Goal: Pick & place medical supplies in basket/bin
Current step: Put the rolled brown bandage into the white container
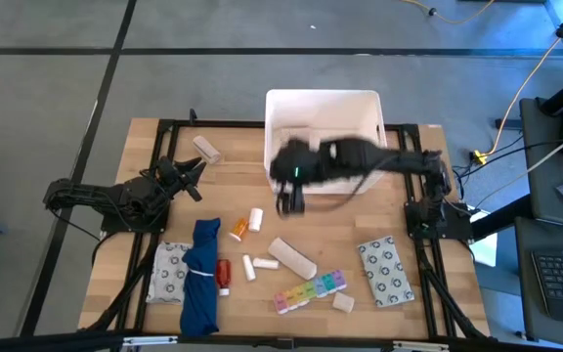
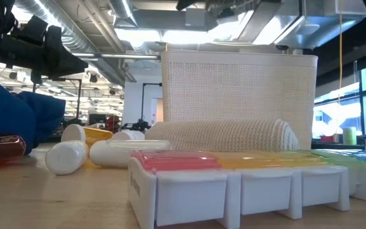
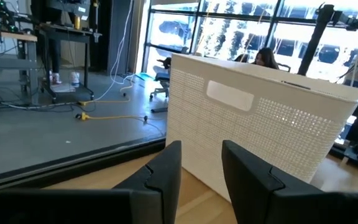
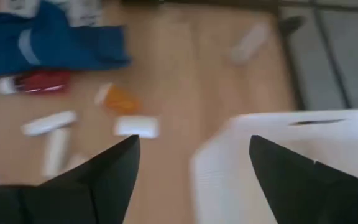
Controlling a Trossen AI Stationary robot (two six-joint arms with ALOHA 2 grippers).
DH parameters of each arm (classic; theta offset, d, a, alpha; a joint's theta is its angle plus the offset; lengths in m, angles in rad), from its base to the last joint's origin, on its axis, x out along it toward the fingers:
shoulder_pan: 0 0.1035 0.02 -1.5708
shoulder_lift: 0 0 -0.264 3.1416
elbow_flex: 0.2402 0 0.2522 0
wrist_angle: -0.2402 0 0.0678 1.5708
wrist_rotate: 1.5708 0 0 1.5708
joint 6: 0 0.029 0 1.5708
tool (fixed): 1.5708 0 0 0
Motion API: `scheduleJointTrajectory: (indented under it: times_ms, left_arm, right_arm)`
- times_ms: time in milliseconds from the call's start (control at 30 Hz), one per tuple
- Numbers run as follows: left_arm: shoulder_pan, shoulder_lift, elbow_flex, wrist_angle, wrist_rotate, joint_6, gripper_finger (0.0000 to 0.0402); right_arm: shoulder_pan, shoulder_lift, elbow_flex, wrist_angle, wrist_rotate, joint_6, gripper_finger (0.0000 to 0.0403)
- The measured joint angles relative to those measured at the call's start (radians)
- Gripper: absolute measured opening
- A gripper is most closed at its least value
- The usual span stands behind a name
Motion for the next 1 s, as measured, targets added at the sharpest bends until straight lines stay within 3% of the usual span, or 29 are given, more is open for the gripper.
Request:
scheduleJointTrajectory:
  times_ms: [200,367,500,733,1000]
  left_arm:
    - [0.0,0.0,0.0,0.0,-0.002,0.003,0.0111]
    - [0.0,0.0,0.0,0.0,-0.002,0.003,0.0111]
    - [0.0,0.0,0.0,0.0,-0.002,0.003,0.0111]
    - [0.0,0.0,0.0,0.0,-0.001,0.003,0.0111]
    - [0.0,0.0,0.0,0.0,-0.002,0.003,0.0111]
  right_arm:
    - [0.124,0.002,-0.204,0.036,0.022,0.26,0.0303]
    - [0.18,0.003,-0.394,0.158,-0.069,0.47,0.0303]
    - [0.218,0.002,-0.529,0.316,-0.093,0.483,0.0303]
    - [0.248,0.002,-0.745,0.443,-0.131,0.614,0.0303]
    - [0.278,0.002,-0.895,0.651,-0.209,0.638,0.0303]
